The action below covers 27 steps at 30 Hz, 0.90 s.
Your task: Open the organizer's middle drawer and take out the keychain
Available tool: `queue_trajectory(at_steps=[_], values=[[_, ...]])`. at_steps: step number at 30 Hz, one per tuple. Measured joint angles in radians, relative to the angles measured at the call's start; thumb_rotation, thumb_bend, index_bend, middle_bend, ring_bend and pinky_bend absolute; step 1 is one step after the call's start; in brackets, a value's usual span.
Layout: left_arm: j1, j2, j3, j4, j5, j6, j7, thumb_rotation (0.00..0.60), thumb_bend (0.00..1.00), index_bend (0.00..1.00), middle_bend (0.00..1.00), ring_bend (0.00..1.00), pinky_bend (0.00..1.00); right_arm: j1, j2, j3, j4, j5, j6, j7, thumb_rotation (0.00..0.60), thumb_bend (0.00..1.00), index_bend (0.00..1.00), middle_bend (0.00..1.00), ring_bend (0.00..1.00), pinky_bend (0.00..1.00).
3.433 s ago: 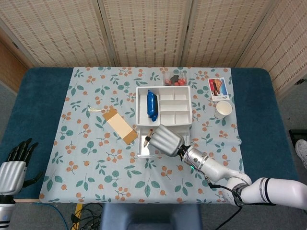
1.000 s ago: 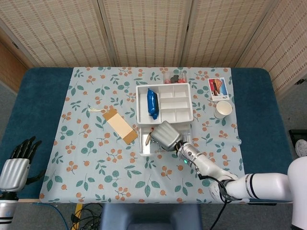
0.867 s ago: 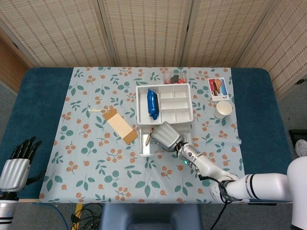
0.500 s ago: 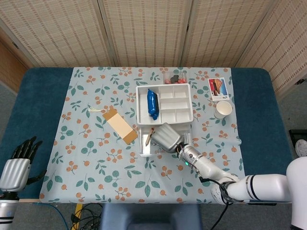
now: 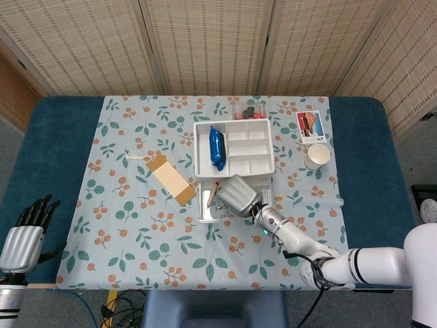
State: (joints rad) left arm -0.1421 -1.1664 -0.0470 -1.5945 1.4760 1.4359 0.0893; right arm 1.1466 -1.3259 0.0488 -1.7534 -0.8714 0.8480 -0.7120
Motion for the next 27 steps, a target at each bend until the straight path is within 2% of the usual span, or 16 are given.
queue_trajectory(at_steps=[10,17,23,27], values=[[0.001,-0.001,-0.001,0.002,0.0,0.004,-0.004,0.6,0.21,0.1,0.04,0.02,0.11,-0.005,0.005,0.009,-0.005,-0.019,0.017,0.014,0.6,0.53,0.64,0.96,1.0,1.0],[0.0,0.001,-0.002,0.0,0.001,0.004,-0.003,0.6,0.21,0.1,0.04,0.02,0.11,-0.024,0.023,0.025,-0.026,-0.063,0.047,0.045,0.6,0.54,0.65,0.95,1.0,1.0],[-0.001,0.003,-0.003,-0.005,0.004,0.006,-0.001,0.6,0.21,0.1,0.04,0.02,0.11,-0.06,0.062,0.04,-0.074,-0.136,0.103,0.081,0.6,0.54,0.65,0.96,1.0,1.0],[-0.001,0.004,-0.004,-0.006,0.007,0.009,-0.004,0.6,0.21,0.1,0.04,0.02,0.11,-0.119,0.124,0.041,-0.131,-0.21,0.174,0.124,0.6,0.54,0.65,0.96,1.0,1.0]])
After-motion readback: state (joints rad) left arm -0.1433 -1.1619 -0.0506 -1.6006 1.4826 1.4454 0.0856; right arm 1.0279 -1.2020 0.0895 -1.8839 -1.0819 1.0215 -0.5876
